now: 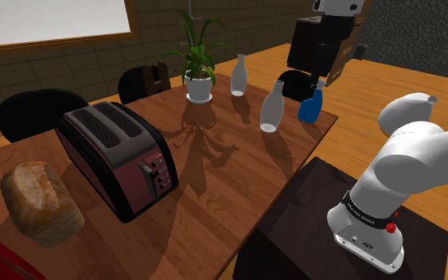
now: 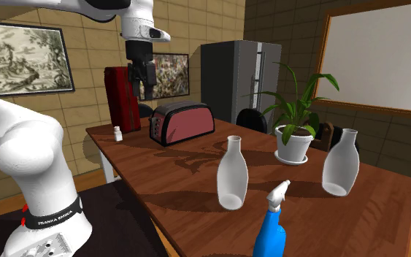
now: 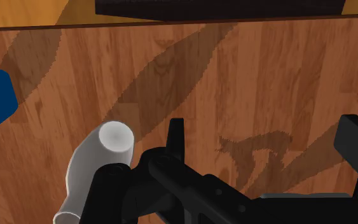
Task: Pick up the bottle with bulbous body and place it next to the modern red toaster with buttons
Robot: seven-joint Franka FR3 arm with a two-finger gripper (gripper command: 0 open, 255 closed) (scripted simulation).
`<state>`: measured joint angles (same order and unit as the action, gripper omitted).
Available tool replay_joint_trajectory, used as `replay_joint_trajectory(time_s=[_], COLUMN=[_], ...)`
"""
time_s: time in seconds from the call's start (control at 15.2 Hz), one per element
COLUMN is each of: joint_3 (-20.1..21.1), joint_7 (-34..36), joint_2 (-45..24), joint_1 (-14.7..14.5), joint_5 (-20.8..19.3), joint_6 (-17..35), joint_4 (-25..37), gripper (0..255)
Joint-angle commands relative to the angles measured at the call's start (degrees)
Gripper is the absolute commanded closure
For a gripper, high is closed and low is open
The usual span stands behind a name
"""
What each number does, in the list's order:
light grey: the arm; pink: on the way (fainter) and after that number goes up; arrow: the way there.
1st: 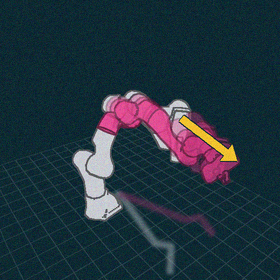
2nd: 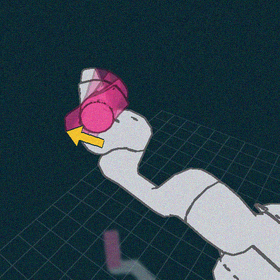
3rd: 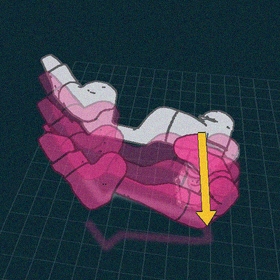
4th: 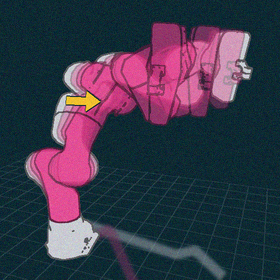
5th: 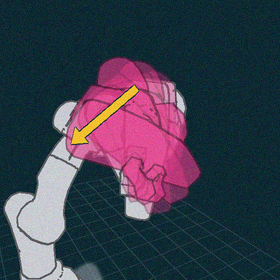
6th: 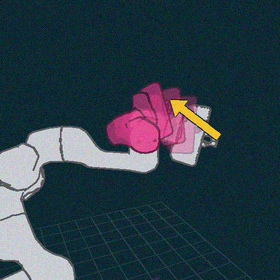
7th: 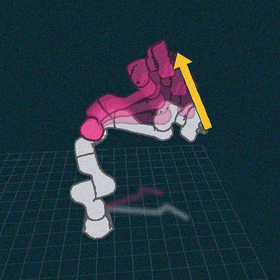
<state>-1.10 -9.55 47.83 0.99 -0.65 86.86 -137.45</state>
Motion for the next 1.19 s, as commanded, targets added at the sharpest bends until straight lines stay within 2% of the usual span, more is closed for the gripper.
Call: replay_joint_trajectory(time_s=[0.0,0.59,1.12], joint_3=[0.0,-7.4,-13.2], joint_7=[0.0,-8.5,-16.3], joint_2=[0.0,-15.2,-31.4], joint_1=[0.0,1.6,2.1], joint_5=[0.0,-4.2,-4.0], joint_6=[0.0,12.4,20.9], joint_4=[0.0,3.3,11.5], gripper=[0,0,0])
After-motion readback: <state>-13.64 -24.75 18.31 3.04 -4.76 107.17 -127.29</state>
